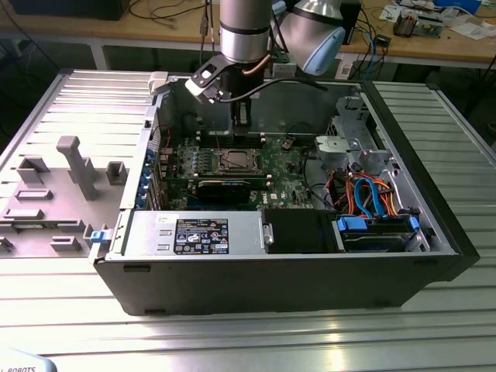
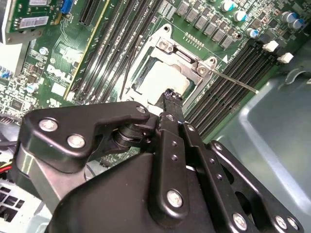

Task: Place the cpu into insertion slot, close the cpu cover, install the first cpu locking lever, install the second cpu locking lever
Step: 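Install the first cpu locking lever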

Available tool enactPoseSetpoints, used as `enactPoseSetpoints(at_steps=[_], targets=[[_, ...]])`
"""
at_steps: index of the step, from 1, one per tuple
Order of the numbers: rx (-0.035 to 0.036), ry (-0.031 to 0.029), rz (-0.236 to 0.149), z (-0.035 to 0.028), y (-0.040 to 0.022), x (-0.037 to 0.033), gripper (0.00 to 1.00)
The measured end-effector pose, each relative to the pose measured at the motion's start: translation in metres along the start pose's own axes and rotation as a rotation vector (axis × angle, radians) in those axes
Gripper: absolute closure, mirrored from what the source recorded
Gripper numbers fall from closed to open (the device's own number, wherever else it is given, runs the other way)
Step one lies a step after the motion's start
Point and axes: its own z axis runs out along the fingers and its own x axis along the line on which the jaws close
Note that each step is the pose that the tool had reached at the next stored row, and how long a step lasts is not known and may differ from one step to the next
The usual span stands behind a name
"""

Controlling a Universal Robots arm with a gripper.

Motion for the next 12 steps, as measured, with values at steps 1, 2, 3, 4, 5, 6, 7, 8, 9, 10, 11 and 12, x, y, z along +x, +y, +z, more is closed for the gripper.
enactPoseSetpoints(at_steps=[1, 2, 3, 4, 5, 6, 7, 8, 9, 10, 11, 12], targets=[[0.0, 0.0, 0.0, -0.002, 0.0, -0.0001, 0.88], [0.0, 0.0, 0.0, -0.0039, 0.0, -0.0001, 0.88], [0.0, 0.0, 0.0, -0.0059, 0.0, -0.0002, 0.88], [0.0, 0.0, 0.0, -0.0076, 0.0, -0.0003, 0.88], [0.0, -0.0001, 0.0, -0.0097, 0.0, -0.0003, 0.88], [0.0, 0.0, 0.0, -0.0097, 0.0, -0.0003, 0.88], [-0.0002, 0.0002, 0.0, -0.0097, 0.0001, -0.0003, 0.88], [-0.0001, 0.0002, 0.0, -0.0098, 0.0001, -0.0003, 0.88], [0.0, 0.0, 0.0, -0.01, 0.0, -0.0004, 0.88], [0.0, 0.0001, 0.0, -0.0101, 0.0001, -0.0004, 0.88], [-0.0001, 0.0, 0.0, -0.0101, 0.0, -0.0004, 0.88], [0.0, 0.0, 0.0, -0.0102, 0.0, -0.0004, 0.88]])
